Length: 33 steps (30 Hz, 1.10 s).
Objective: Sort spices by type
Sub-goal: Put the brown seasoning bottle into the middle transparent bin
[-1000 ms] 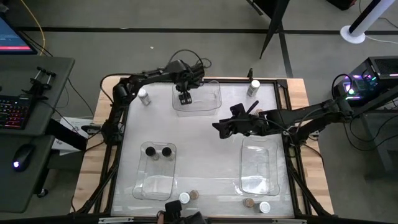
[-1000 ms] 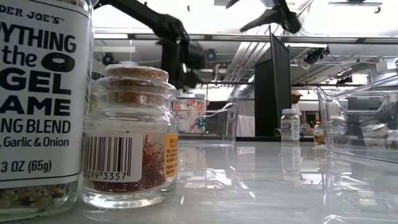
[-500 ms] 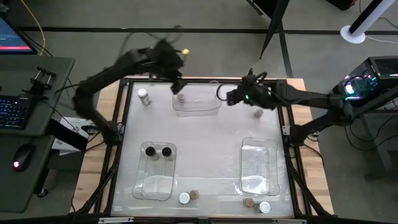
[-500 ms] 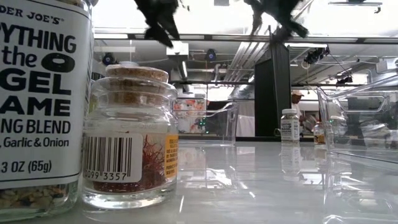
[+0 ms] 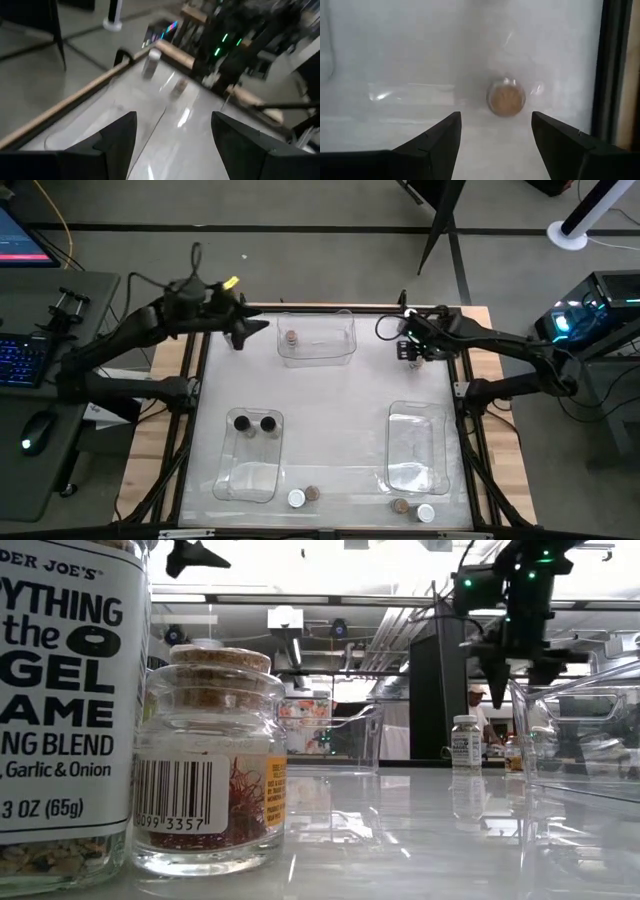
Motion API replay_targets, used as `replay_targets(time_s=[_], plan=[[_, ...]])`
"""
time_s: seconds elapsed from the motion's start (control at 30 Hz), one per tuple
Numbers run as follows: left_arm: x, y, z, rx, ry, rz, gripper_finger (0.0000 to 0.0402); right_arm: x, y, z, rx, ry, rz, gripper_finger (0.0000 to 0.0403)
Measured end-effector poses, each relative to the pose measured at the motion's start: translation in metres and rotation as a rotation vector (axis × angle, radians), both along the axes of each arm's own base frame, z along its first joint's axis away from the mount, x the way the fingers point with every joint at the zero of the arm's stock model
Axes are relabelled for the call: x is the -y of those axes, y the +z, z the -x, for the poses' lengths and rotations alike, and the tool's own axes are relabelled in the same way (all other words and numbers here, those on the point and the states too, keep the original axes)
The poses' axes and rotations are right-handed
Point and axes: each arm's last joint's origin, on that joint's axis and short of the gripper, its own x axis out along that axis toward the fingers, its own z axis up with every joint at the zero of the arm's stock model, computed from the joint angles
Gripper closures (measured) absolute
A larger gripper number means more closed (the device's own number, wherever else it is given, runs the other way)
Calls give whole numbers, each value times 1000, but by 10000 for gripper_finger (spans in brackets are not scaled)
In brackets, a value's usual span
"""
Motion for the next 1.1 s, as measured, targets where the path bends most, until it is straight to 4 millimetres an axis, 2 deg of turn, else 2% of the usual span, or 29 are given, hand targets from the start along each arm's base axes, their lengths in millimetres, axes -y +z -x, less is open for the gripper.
replay_targets(time_s=[0.17, 0.37, 0.73, 1.1], plan=[[3, 7, 7, 39, -20, -105, 158, -1, -8, -3, 34, -116, -32, 164], [1, 5, -2, 17, -110, -195, 158, 3, -18, -8, 1, -180, -28, 164], [-9, -6, -23, -4, -98, -110, 158, 21, -43, -16, -139, -195, -32, 164], [-13, -7, -31, 27, -84, -91, 158, 32, -64, -22, -197, -113, -113, 164]])
